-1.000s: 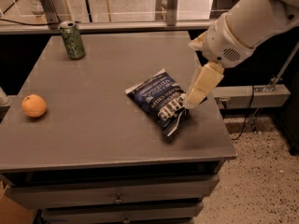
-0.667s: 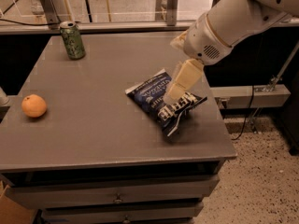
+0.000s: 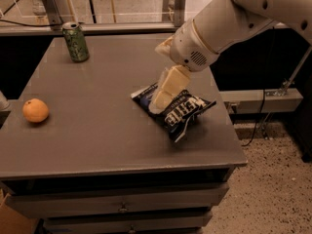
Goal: Pick orange
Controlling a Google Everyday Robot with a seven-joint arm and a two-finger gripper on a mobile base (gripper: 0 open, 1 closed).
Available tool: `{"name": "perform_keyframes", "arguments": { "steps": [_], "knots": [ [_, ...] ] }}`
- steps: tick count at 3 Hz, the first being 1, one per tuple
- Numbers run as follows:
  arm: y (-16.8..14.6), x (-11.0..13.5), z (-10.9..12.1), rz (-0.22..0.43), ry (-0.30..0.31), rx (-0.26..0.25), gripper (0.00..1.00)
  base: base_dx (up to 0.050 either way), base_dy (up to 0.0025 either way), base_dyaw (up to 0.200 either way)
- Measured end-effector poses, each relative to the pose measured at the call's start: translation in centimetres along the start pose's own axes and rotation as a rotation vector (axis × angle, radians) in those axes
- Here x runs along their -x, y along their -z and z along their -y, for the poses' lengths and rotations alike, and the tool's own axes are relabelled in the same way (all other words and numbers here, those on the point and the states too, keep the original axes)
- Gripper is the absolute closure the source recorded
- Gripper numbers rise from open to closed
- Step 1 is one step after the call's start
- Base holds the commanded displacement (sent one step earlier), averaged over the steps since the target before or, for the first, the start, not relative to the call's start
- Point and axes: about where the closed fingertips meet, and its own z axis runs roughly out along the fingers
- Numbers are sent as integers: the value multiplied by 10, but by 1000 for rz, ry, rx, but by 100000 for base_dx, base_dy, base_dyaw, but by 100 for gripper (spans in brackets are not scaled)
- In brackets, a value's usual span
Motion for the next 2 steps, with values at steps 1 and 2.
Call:
{"name": "perform_keyframes", "arguments": {
  "steps": [1, 2],
  "knots": [
    [-11, 1, -5, 19, 13, 14, 0, 0, 0, 0],
    [-55, 14, -6, 77, 49, 57, 0, 0, 0, 0]
  ]
}}
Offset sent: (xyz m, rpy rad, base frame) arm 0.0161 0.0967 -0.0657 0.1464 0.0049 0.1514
